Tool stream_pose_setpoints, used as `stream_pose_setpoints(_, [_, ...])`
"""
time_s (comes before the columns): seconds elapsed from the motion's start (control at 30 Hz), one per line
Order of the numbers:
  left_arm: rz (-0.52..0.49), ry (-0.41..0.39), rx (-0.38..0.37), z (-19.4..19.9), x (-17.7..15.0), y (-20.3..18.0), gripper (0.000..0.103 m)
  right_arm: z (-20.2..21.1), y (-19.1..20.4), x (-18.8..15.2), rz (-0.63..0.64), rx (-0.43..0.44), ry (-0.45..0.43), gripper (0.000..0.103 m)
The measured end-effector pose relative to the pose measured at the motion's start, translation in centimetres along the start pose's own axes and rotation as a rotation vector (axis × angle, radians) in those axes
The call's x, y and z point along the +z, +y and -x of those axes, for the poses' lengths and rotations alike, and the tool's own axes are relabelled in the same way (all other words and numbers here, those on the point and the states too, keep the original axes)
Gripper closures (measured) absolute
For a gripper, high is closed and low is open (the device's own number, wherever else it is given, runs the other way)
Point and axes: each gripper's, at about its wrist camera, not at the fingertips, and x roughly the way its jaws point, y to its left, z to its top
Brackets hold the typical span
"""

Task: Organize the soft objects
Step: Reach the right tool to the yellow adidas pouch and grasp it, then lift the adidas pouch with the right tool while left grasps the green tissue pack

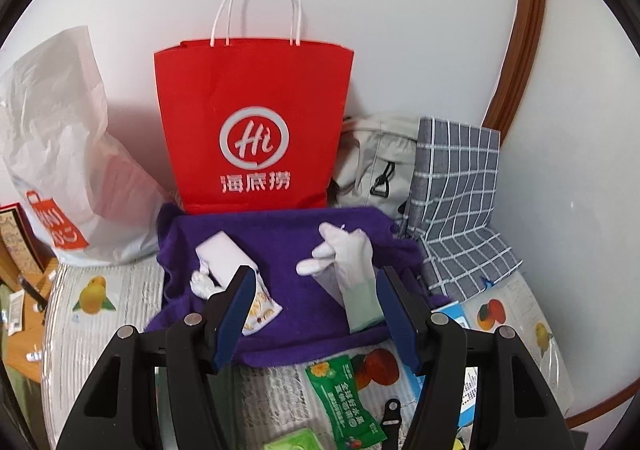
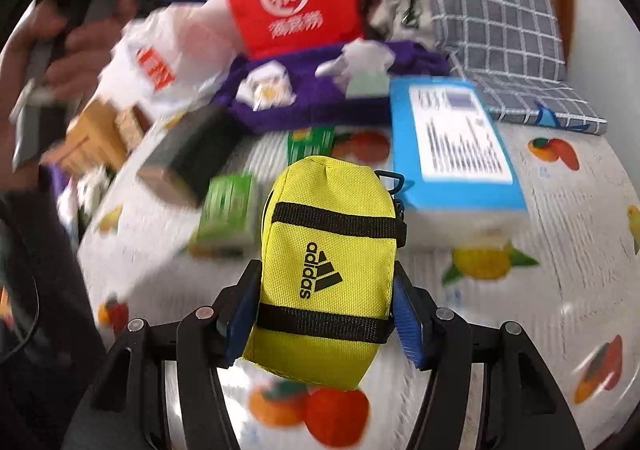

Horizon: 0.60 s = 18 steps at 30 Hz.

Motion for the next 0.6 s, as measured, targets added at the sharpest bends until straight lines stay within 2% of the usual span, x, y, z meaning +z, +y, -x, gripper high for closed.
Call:
stream_pose_setpoints(0.07, [0.003, 0.013, -0.001, -0.2, -0.6, -0.8, 0.043, 0.5, -0.4, -0.6, 0.002, -0.012, -0.009, 0.043])
stream_pose_setpoints(0.13, [-0.003, 0.048, 0.009, -0.6, -1.7, -2.0, 0.043, 0.9, -1.0, -1.2, 0.003, 0.016, 0.007, 0.043])
stream_pose_setpoints(0.27, [-0.034, 0.086, 0.060, 0.0, -4.8, -3.0, 0.043, 1.4, -2.2, -2.4, 0.008, 0.006, 0.003, 0.043])
stream_pose_setpoints(0.43, [-0.015, 0.141, 0.105, 0.4, -9.4, -2.0, 0.043, 1.2, -4.1, -3.9, 0.002, -0.042, 0.001, 0.043])
stream_pose_setpoints(0.6, [0.055, 0.231, 0.158, -0.3, -14.6, -0.2, 0.043, 0.7, -5.6, -5.0, 0.017, -0.101, -0.003, 0.043])
